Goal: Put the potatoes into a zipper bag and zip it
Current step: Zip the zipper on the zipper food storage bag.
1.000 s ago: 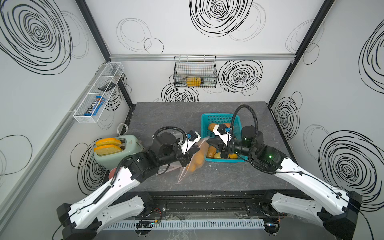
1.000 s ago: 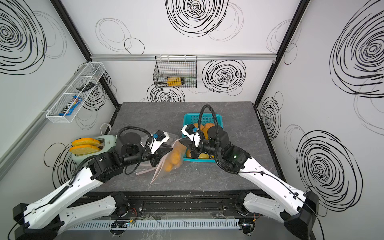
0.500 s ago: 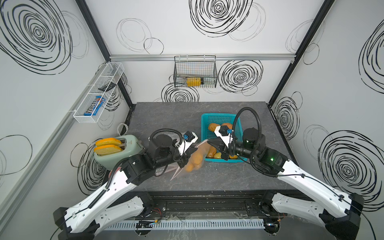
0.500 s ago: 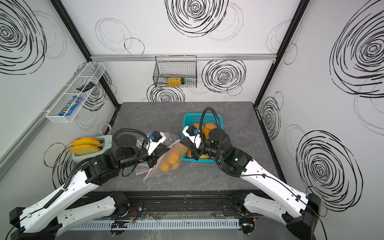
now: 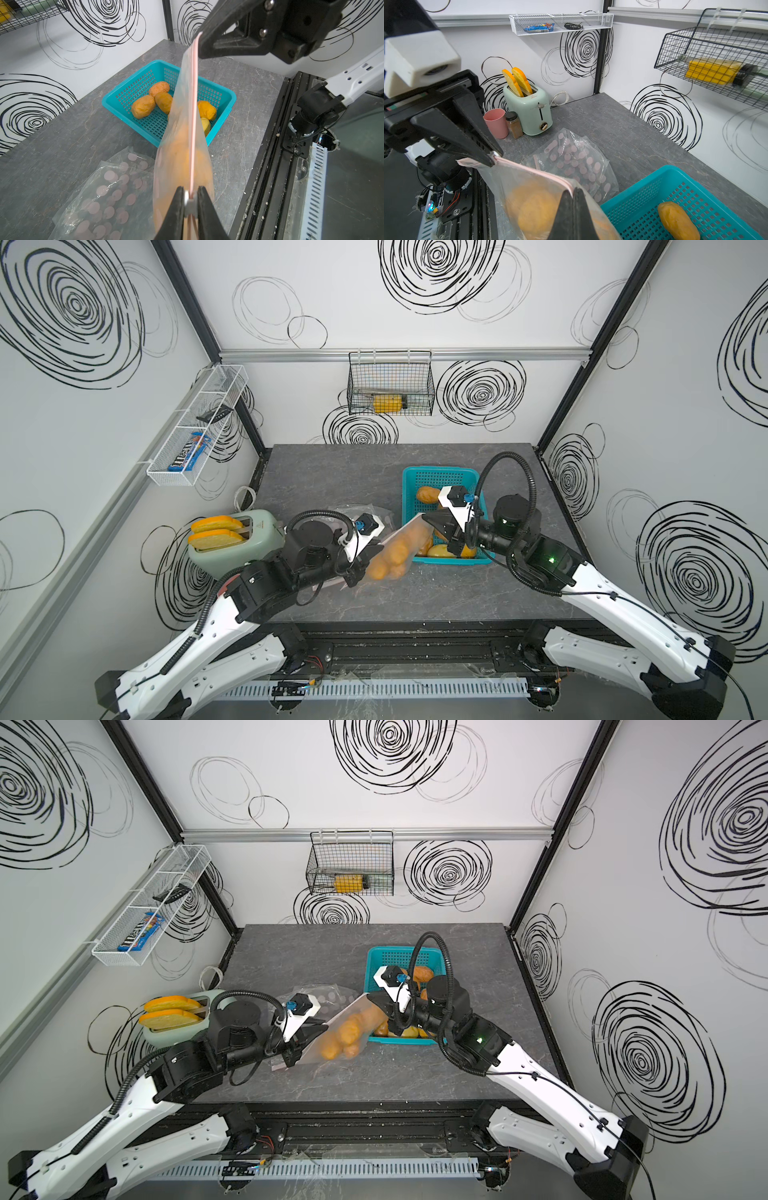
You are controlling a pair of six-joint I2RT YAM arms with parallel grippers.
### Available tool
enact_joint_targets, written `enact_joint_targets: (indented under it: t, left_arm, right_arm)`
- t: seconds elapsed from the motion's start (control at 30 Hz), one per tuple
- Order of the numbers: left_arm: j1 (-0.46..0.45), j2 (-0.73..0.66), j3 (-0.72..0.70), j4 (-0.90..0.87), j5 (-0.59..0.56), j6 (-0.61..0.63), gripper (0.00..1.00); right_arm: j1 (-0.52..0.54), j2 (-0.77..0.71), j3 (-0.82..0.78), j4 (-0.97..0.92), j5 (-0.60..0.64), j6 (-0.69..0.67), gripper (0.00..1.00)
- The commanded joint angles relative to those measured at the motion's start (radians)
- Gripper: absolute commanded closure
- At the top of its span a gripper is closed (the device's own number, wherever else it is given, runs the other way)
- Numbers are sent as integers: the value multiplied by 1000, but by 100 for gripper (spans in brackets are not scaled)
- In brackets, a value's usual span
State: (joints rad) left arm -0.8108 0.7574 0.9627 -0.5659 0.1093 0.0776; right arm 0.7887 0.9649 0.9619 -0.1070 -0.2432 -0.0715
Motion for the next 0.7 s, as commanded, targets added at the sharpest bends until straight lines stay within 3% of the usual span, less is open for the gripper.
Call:
enact_joint_targets:
  t: [0.0,0.67]
  left_arm:
    - [1,-25,-22,-92,-23,-8,83]
    - [1,-73,-21,-118,-30,-14,84]
  right_arm:
    - [-38,-36,23,82,65,16,100]
    - [-137,-81,17,78,76,43,100]
